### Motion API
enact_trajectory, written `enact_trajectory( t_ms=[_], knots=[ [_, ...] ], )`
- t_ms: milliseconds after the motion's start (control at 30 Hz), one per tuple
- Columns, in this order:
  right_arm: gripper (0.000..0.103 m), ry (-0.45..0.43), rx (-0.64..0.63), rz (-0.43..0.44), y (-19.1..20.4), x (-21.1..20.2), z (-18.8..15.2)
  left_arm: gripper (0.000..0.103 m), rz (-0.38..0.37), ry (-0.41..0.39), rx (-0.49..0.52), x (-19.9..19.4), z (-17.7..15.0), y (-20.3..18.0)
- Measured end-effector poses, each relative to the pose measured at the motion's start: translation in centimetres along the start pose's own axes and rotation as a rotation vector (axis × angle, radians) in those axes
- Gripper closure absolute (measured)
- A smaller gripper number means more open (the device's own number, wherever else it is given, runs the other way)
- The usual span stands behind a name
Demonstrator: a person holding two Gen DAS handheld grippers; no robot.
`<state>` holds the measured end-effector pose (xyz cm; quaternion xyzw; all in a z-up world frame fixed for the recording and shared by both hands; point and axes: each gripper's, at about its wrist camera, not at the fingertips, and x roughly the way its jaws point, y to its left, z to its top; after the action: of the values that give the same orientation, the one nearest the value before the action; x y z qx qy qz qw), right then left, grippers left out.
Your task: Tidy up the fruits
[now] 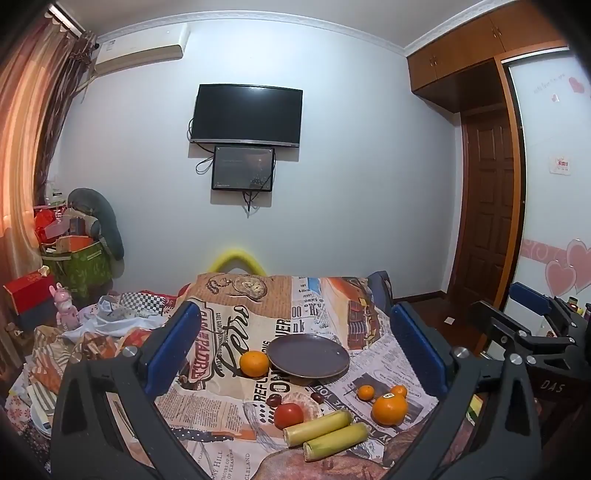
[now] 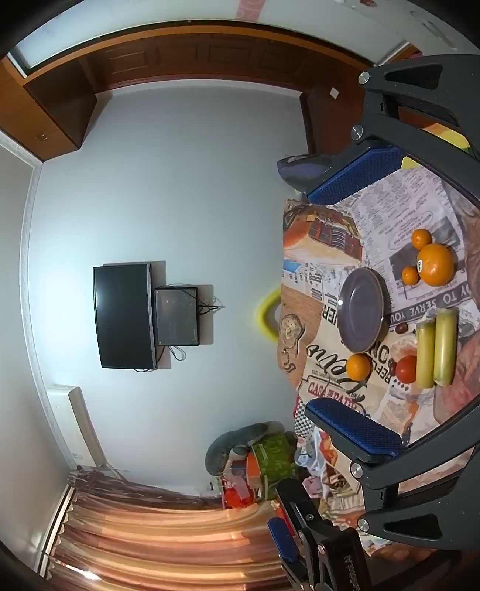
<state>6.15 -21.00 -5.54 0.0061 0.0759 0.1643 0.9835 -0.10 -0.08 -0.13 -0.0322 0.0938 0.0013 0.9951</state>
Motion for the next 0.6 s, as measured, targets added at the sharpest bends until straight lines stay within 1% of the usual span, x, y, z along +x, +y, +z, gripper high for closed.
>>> enact_trajectory(
  t_ms=[600],
  knots=[
    [0.0,-0.001,0.002,0.004,0.15,-0.09,0.06,0.0,0.006,-0.008,0.007,-0.34,0.04,0.05]
  ],
)
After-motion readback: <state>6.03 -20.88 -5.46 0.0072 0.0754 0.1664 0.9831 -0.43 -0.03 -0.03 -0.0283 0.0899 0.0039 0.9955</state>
